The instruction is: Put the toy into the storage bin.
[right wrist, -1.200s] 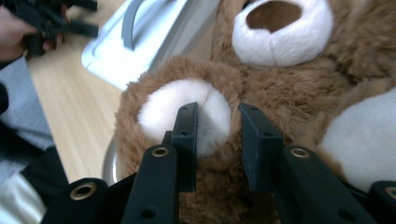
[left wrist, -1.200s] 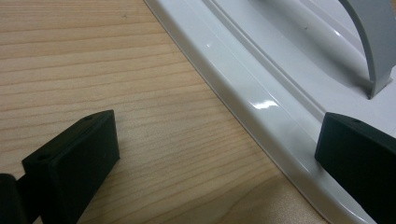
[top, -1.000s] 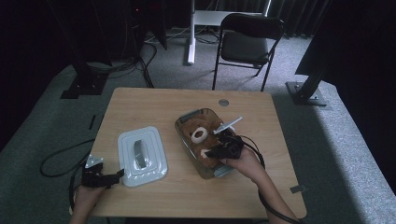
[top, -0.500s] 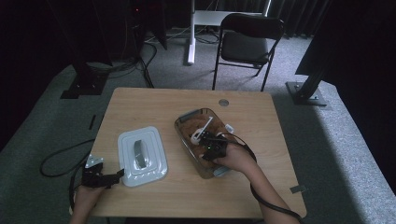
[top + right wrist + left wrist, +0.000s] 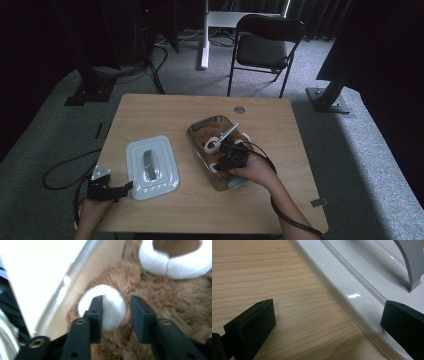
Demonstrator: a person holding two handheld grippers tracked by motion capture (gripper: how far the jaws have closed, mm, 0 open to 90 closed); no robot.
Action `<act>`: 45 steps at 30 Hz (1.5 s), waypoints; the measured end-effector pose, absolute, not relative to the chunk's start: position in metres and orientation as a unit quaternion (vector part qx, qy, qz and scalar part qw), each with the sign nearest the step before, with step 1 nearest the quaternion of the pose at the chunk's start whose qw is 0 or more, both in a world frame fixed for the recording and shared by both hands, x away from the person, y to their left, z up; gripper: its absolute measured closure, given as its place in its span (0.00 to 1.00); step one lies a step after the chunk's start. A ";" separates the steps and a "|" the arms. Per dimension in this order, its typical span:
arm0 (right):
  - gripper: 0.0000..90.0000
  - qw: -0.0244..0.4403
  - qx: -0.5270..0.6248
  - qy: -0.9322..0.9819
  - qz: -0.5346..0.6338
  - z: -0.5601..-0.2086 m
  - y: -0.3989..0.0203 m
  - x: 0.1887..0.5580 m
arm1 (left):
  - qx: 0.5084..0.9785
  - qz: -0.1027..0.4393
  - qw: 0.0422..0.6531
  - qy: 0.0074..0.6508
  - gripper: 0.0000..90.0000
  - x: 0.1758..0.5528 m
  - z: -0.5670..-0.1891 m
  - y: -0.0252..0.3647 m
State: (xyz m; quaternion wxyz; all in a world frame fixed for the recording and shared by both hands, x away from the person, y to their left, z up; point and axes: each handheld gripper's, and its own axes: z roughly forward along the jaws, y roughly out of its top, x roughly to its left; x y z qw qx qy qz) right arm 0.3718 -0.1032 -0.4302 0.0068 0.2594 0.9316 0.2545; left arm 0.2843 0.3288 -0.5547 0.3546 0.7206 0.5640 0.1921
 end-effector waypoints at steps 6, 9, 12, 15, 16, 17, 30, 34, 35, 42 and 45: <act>0.54 0.025 0.280 0.901 0.329 -0.398 -0.124 0.367 | 0.721 0.192 0.355 0.563 0.01 0.284 -0.555 0.329; 0.54 0.043 0.299 0.880 0.367 -0.380 -0.143 0.367 | 0.721 0.192 0.355 0.563 0.01 0.284 -0.555 0.329; 0.57 0.060 0.325 0.853 0.404 -0.366 -0.165 0.368 | 0.721 0.192 0.355 0.563 0.01 0.284 -0.555 0.329; 0.62 0.064 0.337 0.839 0.423 -0.362 -0.182 0.366 | 0.721 0.192 0.354 0.564 0.01 0.284 -0.555 0.329; 0.64 0.068 0.342 0.838 0.421 -0.362 -0.187 0.365 | 0.721 0.192 0.354 0.563 0.01 0.284 -0.555 0.329; 0.64 0.073 0.344 0.838 0.419 -0.363 -0.190 0.364 | 0.721 0.192 0.355 0.563 0.01 0.284 -0.555 0.329; 0.81 0.065 0.370 0.850 0.369 -0.400 -0.209 0.362 | 0.720 0.192 0.355 0.564 0.01 0.284 -0.555 0.329; 0.83 0.058 0.376 0.850 0.364 -0.413 -0.203 0.369 | 0.721 0.192 0.354 0.564 0.01 0.284 -0.555 0.329; 0.83 0.056 0.381 0.849 0.363 -0.416 -0.202 0.372 | 0.721 0.192 0.355 0.564 0.01 0.284 -0.555 0.329; 0.86 0.060 0.383 0.855 0.345 -0.426 -0.192 0.382 | 0.721 0.192 0.354 0.564 0.01 0.284 -0.555 0.329; 0.87 0.055 0.378 0.860 0.338 -0.426 -0.191 0.385 | 0.721 0.192 0.354 0.564 0.01 0.284 -0.555 0.329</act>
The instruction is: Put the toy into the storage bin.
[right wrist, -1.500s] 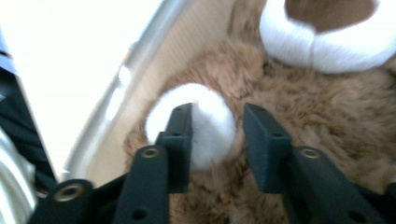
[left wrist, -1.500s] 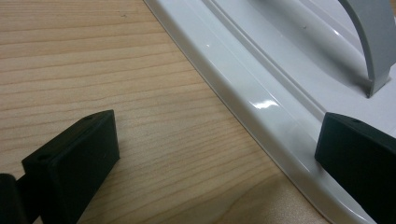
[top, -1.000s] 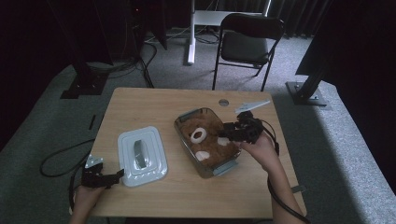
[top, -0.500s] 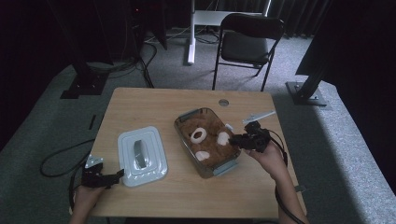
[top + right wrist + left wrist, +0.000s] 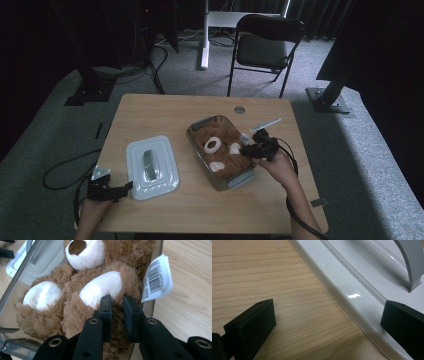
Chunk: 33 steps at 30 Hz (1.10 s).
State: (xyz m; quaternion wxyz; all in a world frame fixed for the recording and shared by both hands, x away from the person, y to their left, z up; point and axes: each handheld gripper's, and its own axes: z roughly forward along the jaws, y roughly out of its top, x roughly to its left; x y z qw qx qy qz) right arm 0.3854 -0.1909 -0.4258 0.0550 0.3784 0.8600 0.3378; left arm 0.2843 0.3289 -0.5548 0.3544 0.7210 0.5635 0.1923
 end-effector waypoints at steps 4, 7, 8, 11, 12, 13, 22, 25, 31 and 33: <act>0.87 0.052 0.370 0.873 0.313 -0.429 -0.182 0.390 | 0.721 0.192 0.354 0.564 0.01 0.284 -0.555 0.329; 0.88 0.056 0.365 0.884 0.288 -0.428 -0.175 0.394 | 0.721 0.192 0.354 0.564 0.01 0.284 -0.555 0.329; 0.88 0.053 0.363 0.888 0.278 -0.429 -0.173 0.395 | 0.721 0.192 0.354 0.564 0.01 0.285 -0.555 0.329; 0.91 0.051 0.358 0.899 0.247 -0.432 -0.166 0.399 | 0.721 0.192 0.354 0.564 0.01 0.285 -0.555 0.329; 0.92 0.054 0.355 0.902 0.238 -0.433 -0.163 0.400 | 0.721 0.192 0.354 0.564 0.01 0.285 -0.555 0.329; 0.92 0.059 0.354 0.905 0.230 -0.432 -0.161 0.400 | 0.721 0.192 0.354 0.564 0.01 0.285 -0.555 0.329; 0.94 0.109 0.353 0.911 0.183 -0.441 -0.143 0.399 | 0.721 0.192 0.354 0.564 0.01 0.284 -0.555 0.329; 0.94 0.106 0.355 0.908 0.194 -0.441 -0.146 0.398 | 0.721 0.192 0.354 0.564 0.01 0.284 -0.555 0.329; 0.85 0.101 0.352 0.895 0.254 -0.429 -0.158 0.391 | 0.721 0.192 0.354 0.564 0.01 0.284 -0.555 0.329; 0.68 0.095 0.345 0.883 0.304 -0.418 -0.170 0.384 | 0.721 0.192 0.354 0.564 0.01 0.285 -0.555 0.329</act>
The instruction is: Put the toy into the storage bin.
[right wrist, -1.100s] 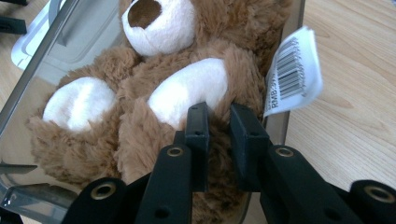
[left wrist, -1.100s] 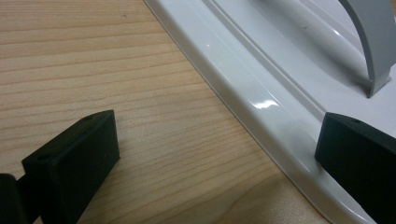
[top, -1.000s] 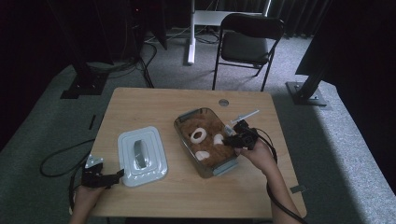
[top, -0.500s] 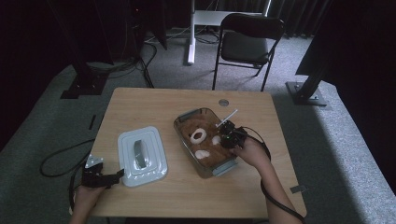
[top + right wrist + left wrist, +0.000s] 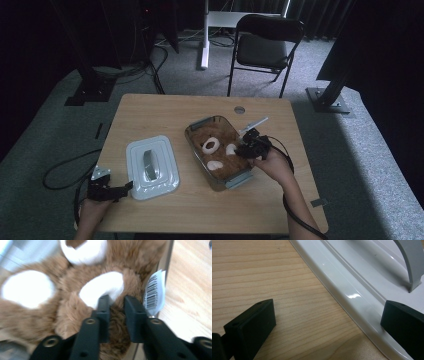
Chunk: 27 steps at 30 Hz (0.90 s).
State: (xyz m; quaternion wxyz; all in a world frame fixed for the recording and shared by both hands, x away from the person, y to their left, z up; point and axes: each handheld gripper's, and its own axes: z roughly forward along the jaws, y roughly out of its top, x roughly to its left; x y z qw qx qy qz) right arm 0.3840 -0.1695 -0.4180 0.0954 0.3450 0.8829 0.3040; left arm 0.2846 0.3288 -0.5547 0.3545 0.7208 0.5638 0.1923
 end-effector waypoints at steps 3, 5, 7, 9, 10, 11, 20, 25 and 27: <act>0.53 0.101 0.353 0.867 0.336 -0.405 -0.180 0.380 | 0.721 0.192 0.355 0.564 0.01 0.285 -0.555 0.329; 0.53 0.099 0.359 0.855 0.361 -0.398 -0.186 0.381 | 0.720 0.193 0.355 0.564 0.01 0.285 -0.555 0.329; 0.53 0.097 0.371 0.842 0.380 -0.392 -0.189 0.385 | 0.720 0.193 0.355 0.564 0.01 0.285 -0.555 0.329; 0.53 0.093 0.374 0.836 0.391 -0.387 -0.189 0.388 | 0.720 0.192 0.355 0.564 0.01 0.285 -0.555 0.329; 0.53 0.093 0.374 0.836 0.391 -0.387 -0.189 0.388 | 0.720 0.192 0.355 0.564 0.01 0.285 -0.555 0.329; 0.53 0.094 0.377 0.828 0.403 -0.383 -0.187 0.391 | 0.721 0.192 0.354 0.564 0.01 0.285 -0.555 0.329; 0.69 0.083 0.359 0.830 0.419 -0.373 -0.162 0.414 | 0.721 0.192 0.355 0.564 0.01 0.285 -0.555 0.329; 0.78 0.069 0.357 0.844 0.395 -0.378 -0.146 0.431 | 0.721 0.192 0.355 0.564 0.01 0.285 -0.555 0.329; 0.78 0.066 0.359 0.844 0.392 -0.380 -0.144 0.434 | 0.721 0.192 0.355 0.564 0.01 0.285 -0.555 0.329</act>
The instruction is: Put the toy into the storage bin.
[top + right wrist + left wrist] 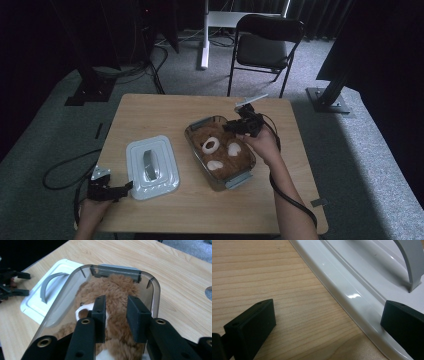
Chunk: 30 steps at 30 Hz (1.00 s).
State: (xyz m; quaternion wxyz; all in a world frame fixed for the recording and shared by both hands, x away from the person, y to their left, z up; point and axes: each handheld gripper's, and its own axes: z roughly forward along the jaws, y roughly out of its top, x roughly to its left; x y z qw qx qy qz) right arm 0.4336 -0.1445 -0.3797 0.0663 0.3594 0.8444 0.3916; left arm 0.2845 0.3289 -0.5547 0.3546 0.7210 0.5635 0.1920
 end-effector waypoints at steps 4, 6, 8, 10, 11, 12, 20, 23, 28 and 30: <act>0.74 0.061 0.363 0.847 0.383 -0.389 -0.140 0.439 | 0.722 0.192 0.355 0.563 0.01 0.285 -0.555 0.329; 0.77 0.058 0.370 0.851 0.368 -0.397 -0.138 0.443 | 0.722 0.192 0.355 0.563 0.01 0.285 -0.555 0.329; 0.79 0.055 0.372 0.853 0.361 -0.402 -0.138 0.443 | 0.722 0.191 0.355 0.563 0.01 0.285 -0.555 0.329; 0.84 0.048 0.372 0.854 0.360 -0.407 -0.140 0.441 | 0.722 0.191 0.355 0.563 0.01 0.284 -0.555 0.329; 0.84 0.047 0.371 0.856 0.357 -0.410 -0.141 0.439 | 0.722 0.191 0.355 0.563 0.01 0.284 -0.555 0.329; 0.85 0.044 0.372 0.856 0.356 -0.412 -0.143 0.437 | 0.722 0.191 0.355 0.563 0.01 0.285 -0.555 0.329; 0.85 0.036 0.380 0.857 0.347 -0.422 -0.154 0.422 | 0.722 0.192 0.355 0.563 0.01 0.285 -0.555 0.329; 0.88 0.038 0.380 0.863 0.331 -0.429 -0.152 0.421 | 0.722 0.192 0.354 0.563 0.01 0.285 -0.555 0.329; 0.92 0.050 0.365 0.885 0.285 -0.436 -0.138 0.423 | 0.721 0.192 0.355 0.563 0.01 0.284 -0.555 0.329; 0.93 0.056 0.360 0.893 0.264 -0.436 -0.132 0.424 | 0.721 0.192 0.354 0.563 0.01 0.284 -0.555 0.329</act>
